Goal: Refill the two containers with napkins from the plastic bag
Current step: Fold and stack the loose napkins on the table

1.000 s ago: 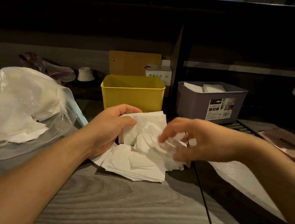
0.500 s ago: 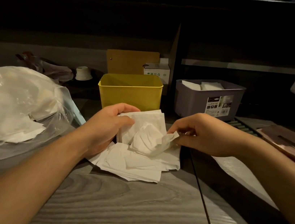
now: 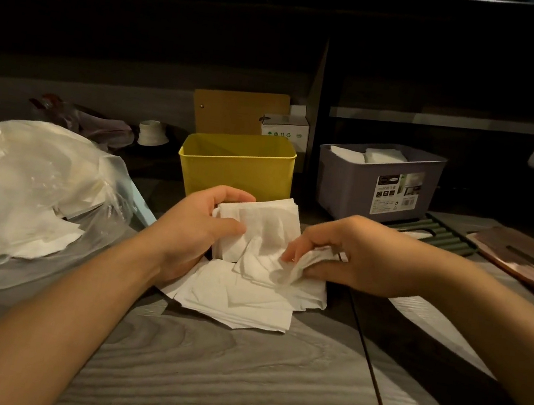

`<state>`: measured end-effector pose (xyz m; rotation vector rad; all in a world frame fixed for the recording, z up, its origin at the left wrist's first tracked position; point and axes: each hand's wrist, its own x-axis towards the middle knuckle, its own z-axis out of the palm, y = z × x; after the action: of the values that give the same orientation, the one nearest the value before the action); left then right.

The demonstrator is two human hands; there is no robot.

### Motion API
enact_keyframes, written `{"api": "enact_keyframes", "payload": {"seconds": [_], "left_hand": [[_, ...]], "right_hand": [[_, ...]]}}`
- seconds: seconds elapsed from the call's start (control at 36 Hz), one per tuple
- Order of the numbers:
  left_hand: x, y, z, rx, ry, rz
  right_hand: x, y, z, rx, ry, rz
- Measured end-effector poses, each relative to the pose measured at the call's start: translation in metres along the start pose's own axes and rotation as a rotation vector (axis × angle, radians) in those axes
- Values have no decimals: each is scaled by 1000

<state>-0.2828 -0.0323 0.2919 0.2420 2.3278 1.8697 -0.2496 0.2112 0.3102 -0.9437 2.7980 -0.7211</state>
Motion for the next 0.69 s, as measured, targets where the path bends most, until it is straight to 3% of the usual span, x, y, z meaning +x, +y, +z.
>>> {"api": "enact_keyframes", "payload": {"seconds": [0.14, 0.25, 0.42, 0.56, 0.69], "left_hand": [[0, 0, 1, -24, 30, 26], [0, -1, 0, -46, 92, 58], [5, -4, 1, -67, 97, 75], [6, -5, 2, -7, 33, 71], [4, -2, 5, -46, 40, 28]], "right_hand": [[1, -5, 2, -56, 30, 12], [2, -9, 6, -34, -34, 8], [-5, -21, 0, 275, -153, -59], [6, -20, 13, 595, 235, 23], [25, -13, 29, 569, 431, 220]]}}
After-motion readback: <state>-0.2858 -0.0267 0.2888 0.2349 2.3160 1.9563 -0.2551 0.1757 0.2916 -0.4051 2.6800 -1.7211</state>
